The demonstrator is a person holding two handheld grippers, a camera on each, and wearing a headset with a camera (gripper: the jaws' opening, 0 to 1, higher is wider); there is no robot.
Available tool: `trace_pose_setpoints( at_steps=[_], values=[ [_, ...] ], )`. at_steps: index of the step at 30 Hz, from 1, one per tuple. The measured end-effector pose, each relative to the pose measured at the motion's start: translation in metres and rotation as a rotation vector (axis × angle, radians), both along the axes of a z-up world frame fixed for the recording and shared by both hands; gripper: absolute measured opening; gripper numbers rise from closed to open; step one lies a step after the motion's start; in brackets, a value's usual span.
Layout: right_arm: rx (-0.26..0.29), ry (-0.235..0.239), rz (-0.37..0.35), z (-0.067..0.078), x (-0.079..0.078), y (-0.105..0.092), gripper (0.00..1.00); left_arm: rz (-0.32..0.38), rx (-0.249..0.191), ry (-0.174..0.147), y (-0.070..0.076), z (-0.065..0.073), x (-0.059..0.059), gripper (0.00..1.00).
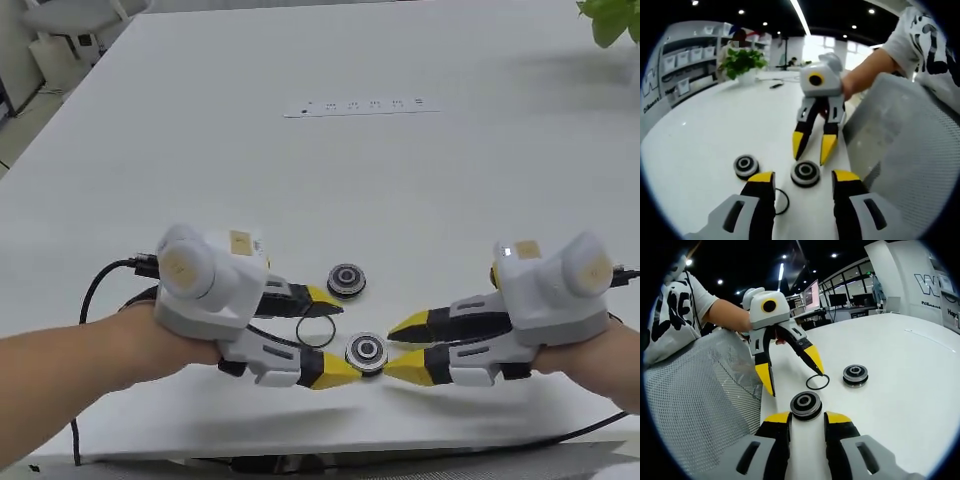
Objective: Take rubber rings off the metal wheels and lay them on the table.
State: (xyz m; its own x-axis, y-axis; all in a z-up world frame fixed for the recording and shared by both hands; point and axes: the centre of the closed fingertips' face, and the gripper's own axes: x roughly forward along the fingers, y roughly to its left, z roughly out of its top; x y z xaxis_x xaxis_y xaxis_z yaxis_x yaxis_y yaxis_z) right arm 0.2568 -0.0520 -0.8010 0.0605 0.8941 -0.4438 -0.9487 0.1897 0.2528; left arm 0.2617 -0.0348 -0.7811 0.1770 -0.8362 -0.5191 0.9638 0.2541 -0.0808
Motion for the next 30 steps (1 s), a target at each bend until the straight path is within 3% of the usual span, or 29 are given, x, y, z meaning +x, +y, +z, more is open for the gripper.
trace_pose_setpoints(
  at_steps=[30],
  values=[
    [0.004, -0.019, 0.001, -0.007, 0.0, 0.001, 0.16, -0.039, 0.029, -0.028, -0.014, -0.012, -0.005, 0.2]
  ],
)
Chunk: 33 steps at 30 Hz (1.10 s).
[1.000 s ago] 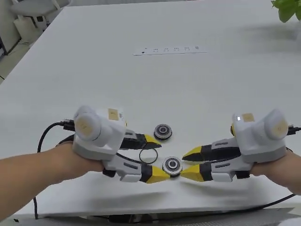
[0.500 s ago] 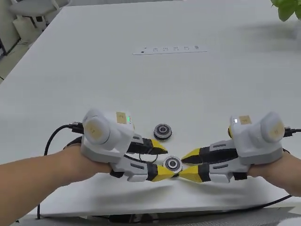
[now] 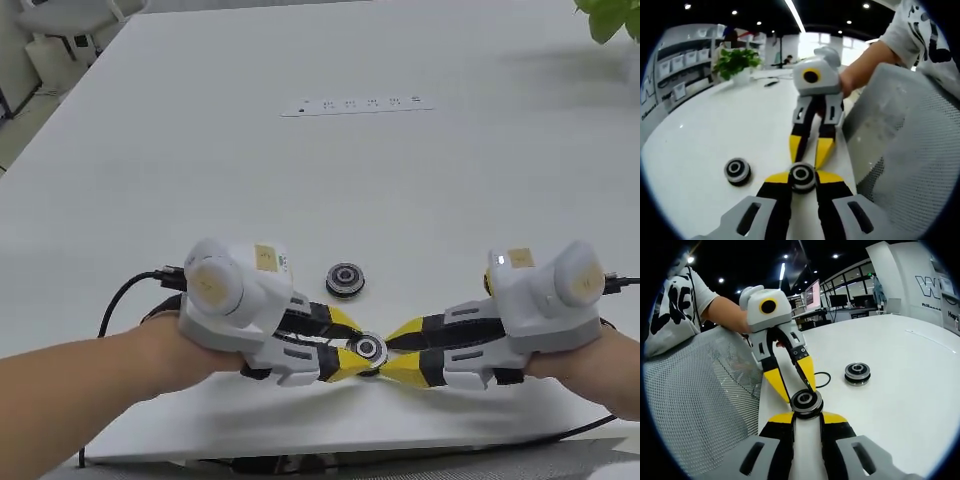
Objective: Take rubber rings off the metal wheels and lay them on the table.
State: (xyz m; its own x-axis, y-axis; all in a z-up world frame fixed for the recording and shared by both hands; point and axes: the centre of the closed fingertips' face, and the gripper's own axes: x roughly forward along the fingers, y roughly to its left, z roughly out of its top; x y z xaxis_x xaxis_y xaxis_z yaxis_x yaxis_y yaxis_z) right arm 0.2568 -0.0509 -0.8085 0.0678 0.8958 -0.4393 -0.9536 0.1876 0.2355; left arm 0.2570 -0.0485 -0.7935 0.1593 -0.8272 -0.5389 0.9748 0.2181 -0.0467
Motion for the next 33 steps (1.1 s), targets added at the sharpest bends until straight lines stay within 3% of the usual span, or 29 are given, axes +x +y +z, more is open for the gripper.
trace_pose_setpoints(
  at_steps=[11, 12, 20, 24, 28, 31, 33],
  values=[
    [-0.005, -0.009, -0.006, -0.0006, 0.0001, -0.0012, 0.12, 0.015, 0.006, -0.041, -0.0011, -0.0008, 0.0027, 0.14],
    [-0.014, -0.026, -0.002, -0.0015, 0.001, -0.0027, 0.1, 0.011, 0.009, -0.048, -0.0007, -0.0008, 0.0028, 0.14],
    [-0.005, -0.009, -0.02, -0.0022, 0.0005, -0.0032, 0.09, 0.023, 0.009, -0.054, -0.001, -0.0004, 0.0031, 0.13],
    [-0.011, 0.0, -0.033, -0.0031, 0.003, -0.0051, 0.01, 0.031, 0.008, -0.052, -0.001, -0.0005, 0.0032, 0.13],
    [-0.007, 0.002, -0.051, -0.0026, 0.0042, -0.0046, 0.0, 0.034, 0.009, -0.057, -0.0011, -0.0006, 0.0033, 0.13],
    [0.0, 0.017, -0.071, -0.0025, 0.0054, -0.0048, 0.0, 0.027, 0.025, -0.076, -0.0013, -0.0007, 0.0032, 0.13],
    [0.007, 0.038, -0.087, -0.0026, 0.0067, -0.0056, 0.0, 0.031, 0.028, -0.072, -0.0013, -0.0009, 0.0035, 0.13]
  ],
)
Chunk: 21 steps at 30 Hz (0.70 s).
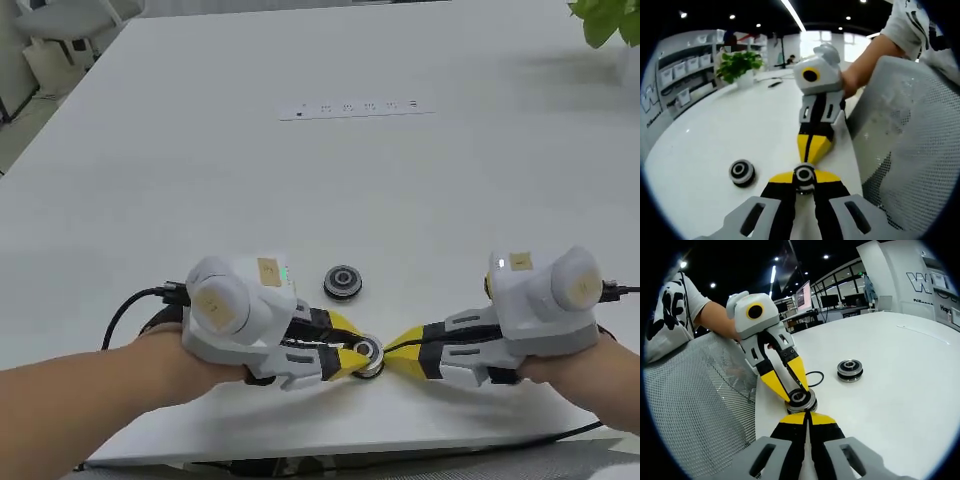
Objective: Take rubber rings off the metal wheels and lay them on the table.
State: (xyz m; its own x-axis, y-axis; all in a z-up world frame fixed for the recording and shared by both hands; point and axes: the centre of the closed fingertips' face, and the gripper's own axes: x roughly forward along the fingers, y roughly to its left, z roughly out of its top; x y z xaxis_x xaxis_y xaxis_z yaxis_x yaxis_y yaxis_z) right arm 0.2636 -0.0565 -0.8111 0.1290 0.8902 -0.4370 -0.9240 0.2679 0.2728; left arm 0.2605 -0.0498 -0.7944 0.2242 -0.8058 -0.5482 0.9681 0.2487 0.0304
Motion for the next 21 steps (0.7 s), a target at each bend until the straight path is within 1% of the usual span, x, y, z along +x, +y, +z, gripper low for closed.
trace_pose_setpoints(
  at_steps=[3, 6, 8, 9, 11, 12, 13, 14, 16, 17, 18, 19, 21],
  values=[
    [0.015, 0.032, -0.023, 0.001, 0.001, -0.001, 0.0, 0.002, 0.003, 0.0, 0.0, 0.0, 0.0, 0.13],
    [0.033, 0.053, -0.046, 0.002, 0.003, -0.003, 0.0, 0.002, 0.012, -0.011, 0.0, 0.0, 0.0, 0.13],
    [0.047, 0.066, -0.062, 0.004, 0.004, -0.005, 0.0, 0.004, 0.014, -0.008, 0.0, 0.0, 0.001, 0.12],
    [0.061, 0.082, -0.072, 0.006, 0.005, -0.005, 0.0, 0.005, 0.013, -0.007, 0.0, 0.0, 0.001, 0.12],
    [0.063, 0.086, -0.079, 0.006, 0.006, -0.005, 0.0, 0.005, 0.013, -0.007, 0.0, 0.0, 0.001, 0.12],
    [0.074, 0.088, -0.09, 0.007, 0.009, -0.007, 0.0, 0.005, 0.012, -0.006, 0.0, 0.0, 0.001, 0.12],
    [0.096, 0.113, -0.11, 0.01, 0.009, -0.006, 0.0, 0.005, 0.013, -0.006, 0.0, -0.001, 0.001, 0.12],
    [0.111, 0.125, -0.118, 0.013, 0.009, -0.006, 0.0, 0.005, 0.014, -0.007, 0.0, -0.001, 0.001, 0.12],
    [0.104, 0.118, -0.114, 0.013, 0.007, -0.004, 0.0, 0.005, 0.016, -0.011, 0.0, -0.001, 0.002, 0.12],
    [0.111, 0.125, -0.118, 0.015, 0.007, -0.002, 0.0, 0.006, 0.017, -0.011, 0.0, -0.001, 0.002, 0.12],
    [0.117, 0.142, -0.124, 0.015, 0.006, -0.001, 0.0, 0.007, 0.018, -0.012, 0.0, -0.001, 0.002, 0.12],
    [0.117, 0.139, -0.123, 0.016, 0.006, 0.0, 0.0, 0.008, 0.021, -0.016, 0.0, -0.001, 0.002, 0.12],
    [0.119, 0.15, -0.128, 0.018, 0.005, 0.001, 0.0, 0.012, 0.026, -0.02, 0.0, -0.001, 0.002, 0.12]
  ],
)
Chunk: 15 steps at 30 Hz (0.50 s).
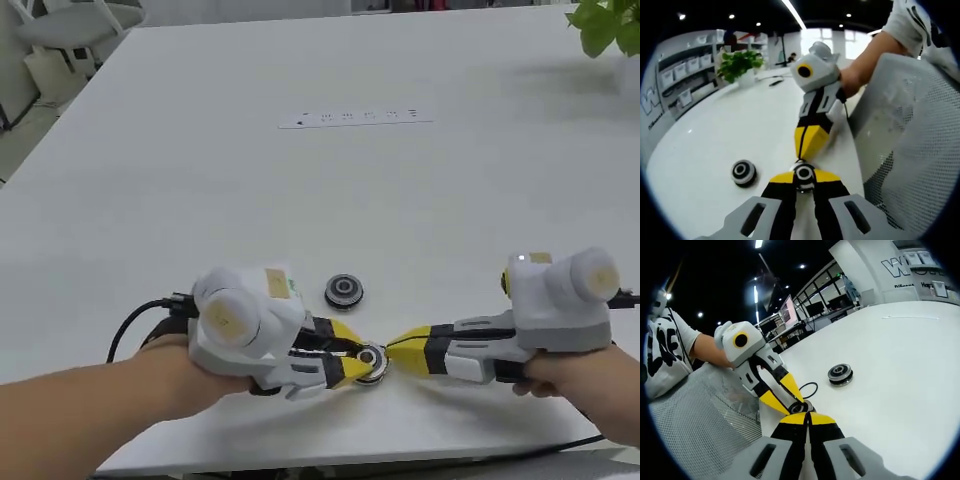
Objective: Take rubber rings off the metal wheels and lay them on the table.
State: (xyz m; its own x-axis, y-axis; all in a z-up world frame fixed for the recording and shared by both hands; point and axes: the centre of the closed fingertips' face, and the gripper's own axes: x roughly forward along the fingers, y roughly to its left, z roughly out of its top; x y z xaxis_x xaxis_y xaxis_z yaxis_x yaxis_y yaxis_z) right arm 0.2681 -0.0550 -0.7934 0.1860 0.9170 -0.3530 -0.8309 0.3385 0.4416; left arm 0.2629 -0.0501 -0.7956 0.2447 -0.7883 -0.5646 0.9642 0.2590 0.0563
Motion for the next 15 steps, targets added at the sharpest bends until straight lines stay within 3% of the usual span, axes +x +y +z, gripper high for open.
trace_pose_setpoints(
  at_steps=[15],
  values=[
    [-0.001, 0.006, 0.02, 0.0063, -0.0045, 0.0057, 0.0, 0.004, 0.012, -0.017, -0.002, 0.0017, -0.0017, 0.11]
  ],
)
